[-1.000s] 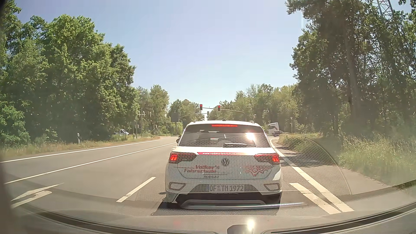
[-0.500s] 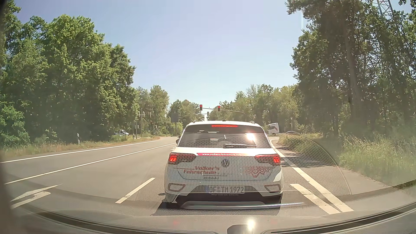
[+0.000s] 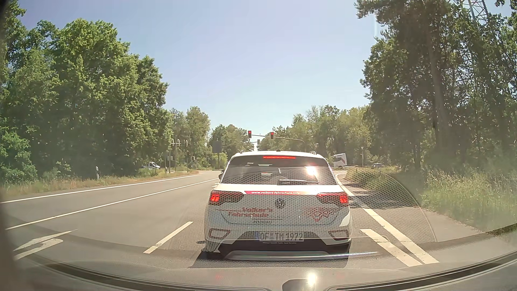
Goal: Follow the waypoints while adhering to traffic rules and regulations
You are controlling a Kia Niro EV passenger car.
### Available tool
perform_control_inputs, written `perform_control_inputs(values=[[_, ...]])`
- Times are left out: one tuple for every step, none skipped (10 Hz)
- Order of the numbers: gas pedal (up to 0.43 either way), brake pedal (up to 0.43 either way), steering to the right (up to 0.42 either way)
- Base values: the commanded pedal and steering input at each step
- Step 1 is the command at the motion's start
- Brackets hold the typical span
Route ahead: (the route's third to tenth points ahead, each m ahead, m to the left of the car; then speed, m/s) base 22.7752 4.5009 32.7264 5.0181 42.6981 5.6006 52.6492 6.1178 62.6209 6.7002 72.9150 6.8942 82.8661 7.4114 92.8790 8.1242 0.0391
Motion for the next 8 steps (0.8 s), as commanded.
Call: perform_control_inputs(values=[[0.0, 0.244, -0.003], [0.0, 0.262, -0.003], [0.0, 0.268, -0.003], [0.0, 0.274, -0.003], [0.0, 0.274, -0.003], [0.0, 0.274, -0.003], [0.0, 0.274, -0.003], [0.0, 0.274, -0.003]])
